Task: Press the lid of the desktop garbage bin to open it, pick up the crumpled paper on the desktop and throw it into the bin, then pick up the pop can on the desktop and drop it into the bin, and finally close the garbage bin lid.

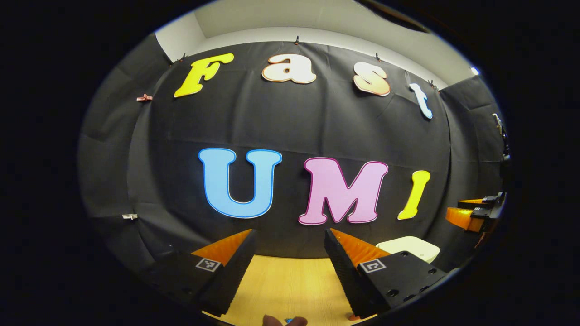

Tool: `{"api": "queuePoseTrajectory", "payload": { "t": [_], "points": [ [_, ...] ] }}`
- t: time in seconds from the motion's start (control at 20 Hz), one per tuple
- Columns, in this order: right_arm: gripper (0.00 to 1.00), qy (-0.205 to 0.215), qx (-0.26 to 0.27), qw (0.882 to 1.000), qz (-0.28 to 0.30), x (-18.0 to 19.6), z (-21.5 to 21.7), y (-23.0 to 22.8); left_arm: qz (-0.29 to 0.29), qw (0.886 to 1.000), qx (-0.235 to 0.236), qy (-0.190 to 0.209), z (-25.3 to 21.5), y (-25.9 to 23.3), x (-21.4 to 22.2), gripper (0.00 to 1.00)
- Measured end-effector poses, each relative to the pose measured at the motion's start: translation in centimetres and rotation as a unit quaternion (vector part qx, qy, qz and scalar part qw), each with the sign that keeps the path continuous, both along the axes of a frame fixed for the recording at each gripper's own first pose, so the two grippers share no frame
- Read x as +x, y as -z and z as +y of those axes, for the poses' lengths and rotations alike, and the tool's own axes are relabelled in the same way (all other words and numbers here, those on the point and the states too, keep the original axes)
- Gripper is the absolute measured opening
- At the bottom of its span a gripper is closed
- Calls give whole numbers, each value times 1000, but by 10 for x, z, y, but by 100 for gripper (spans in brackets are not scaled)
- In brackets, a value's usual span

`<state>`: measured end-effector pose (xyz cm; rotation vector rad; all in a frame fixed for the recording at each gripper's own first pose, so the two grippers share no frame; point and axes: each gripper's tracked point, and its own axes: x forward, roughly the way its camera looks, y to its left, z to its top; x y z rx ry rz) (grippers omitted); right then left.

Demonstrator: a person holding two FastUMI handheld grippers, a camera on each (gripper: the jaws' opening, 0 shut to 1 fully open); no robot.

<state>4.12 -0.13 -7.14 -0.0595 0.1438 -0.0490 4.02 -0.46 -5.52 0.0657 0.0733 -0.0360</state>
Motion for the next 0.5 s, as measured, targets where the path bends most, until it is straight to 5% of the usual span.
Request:
{"api": "queuePoseTrajectory", "payload": {
  "t": [0.05,0.2,0.3,0.5],
  "points": [
    [55,2,-5,1000,4,2,-3,4,2,1000,-1,0,0,1,0,95],
    [19,9,-15,1000,14,11,-13,18,3,1000,4,0,-1,5,-1,95],
    [7,12,-9,1000,24,18,-18,30,3,1000,9,2,-2,6,-1,95],
    [7,28,10,998,51,36,-39,62,8,1000,7,2,-3,13,-2,95]
  ]
}}
